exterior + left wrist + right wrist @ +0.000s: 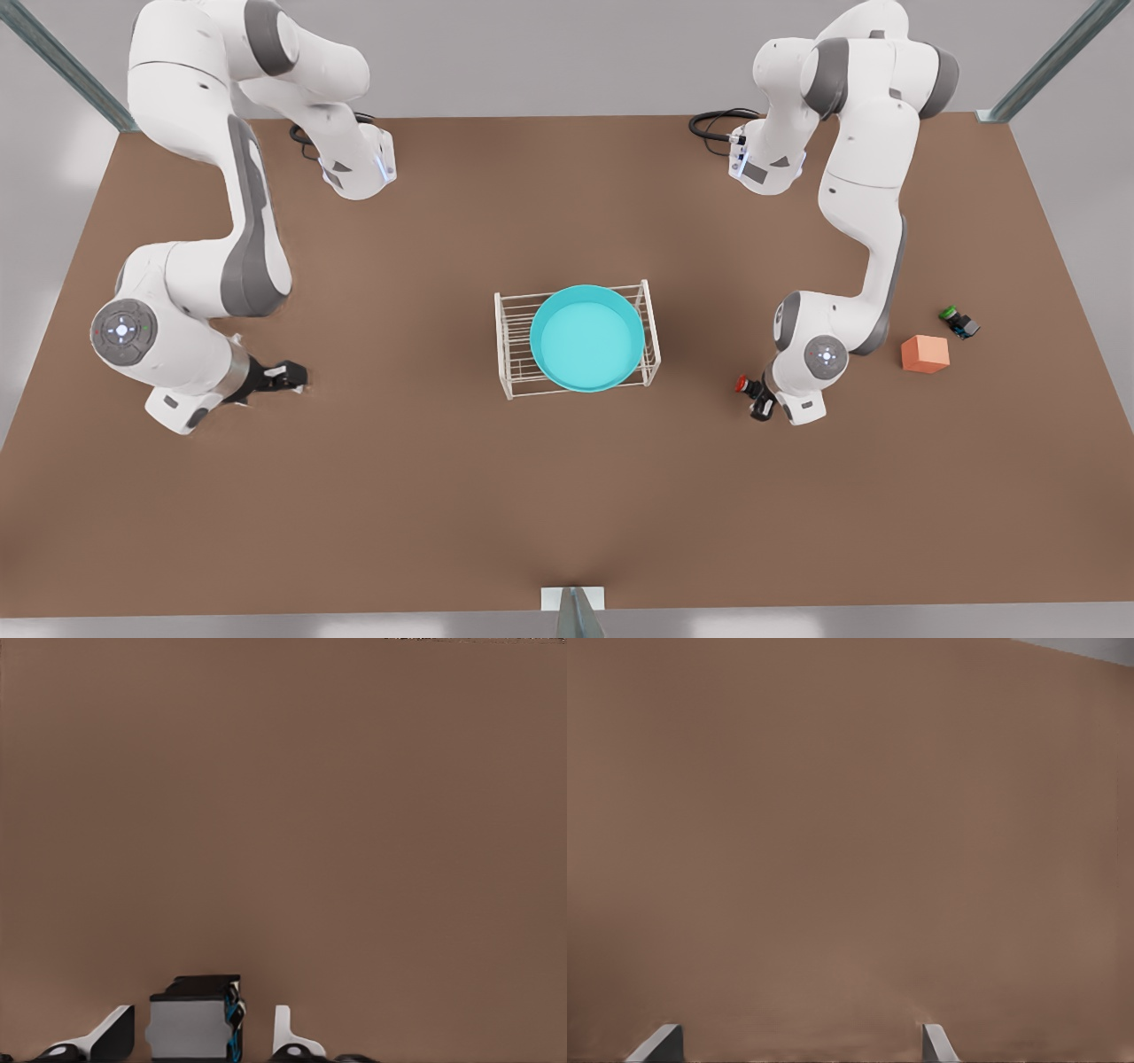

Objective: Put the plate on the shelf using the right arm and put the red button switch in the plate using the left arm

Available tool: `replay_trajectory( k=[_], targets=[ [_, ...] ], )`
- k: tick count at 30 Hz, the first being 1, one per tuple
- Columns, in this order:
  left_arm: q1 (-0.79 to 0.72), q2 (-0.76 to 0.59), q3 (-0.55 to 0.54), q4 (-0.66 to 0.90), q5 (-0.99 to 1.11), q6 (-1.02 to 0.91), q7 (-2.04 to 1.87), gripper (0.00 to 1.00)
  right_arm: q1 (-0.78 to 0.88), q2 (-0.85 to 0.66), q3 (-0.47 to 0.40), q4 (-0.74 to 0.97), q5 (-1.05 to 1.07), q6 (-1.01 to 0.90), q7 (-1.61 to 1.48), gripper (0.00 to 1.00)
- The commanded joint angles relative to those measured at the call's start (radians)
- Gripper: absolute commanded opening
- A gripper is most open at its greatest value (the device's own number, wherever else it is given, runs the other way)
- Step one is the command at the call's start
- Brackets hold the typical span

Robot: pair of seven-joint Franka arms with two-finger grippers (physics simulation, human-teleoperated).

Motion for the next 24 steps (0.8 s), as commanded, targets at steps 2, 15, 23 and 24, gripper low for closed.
replay_trajectory(
  k=[2, 15, 23, 24],
  targets=[
    [0.000, 0.000, 0.000, 0.001, 0.000, 0.006, -0.155, 0.66, -0.025, -0.100, 0.004, -0.013, -0.134, -0.280, 0.030, 1.00],
    [0.008, -0.151, 0.015, 0.007, -0.053, -0.101, -0.094, 0.45, -0.039, -0.158, 0.000, -0.044, -0.103, -0.269, 0.005, 1.00],
    [-0.170, -0.350, 0.012, 0.119, -0.176, -0.400, -0.192, 0.45, -0.039, -0.180, -0.002, -0.065, -0.103, -0.266, 0.004, 1.00],
    [-0.192, -0.353, 0.012, 0.154, -0.176, -0.442, -0.252, 0.45, -0.039, -0.178, -0.003, -0.065, -0.103, -0.268, 0.004, 1.00]
  ],
)
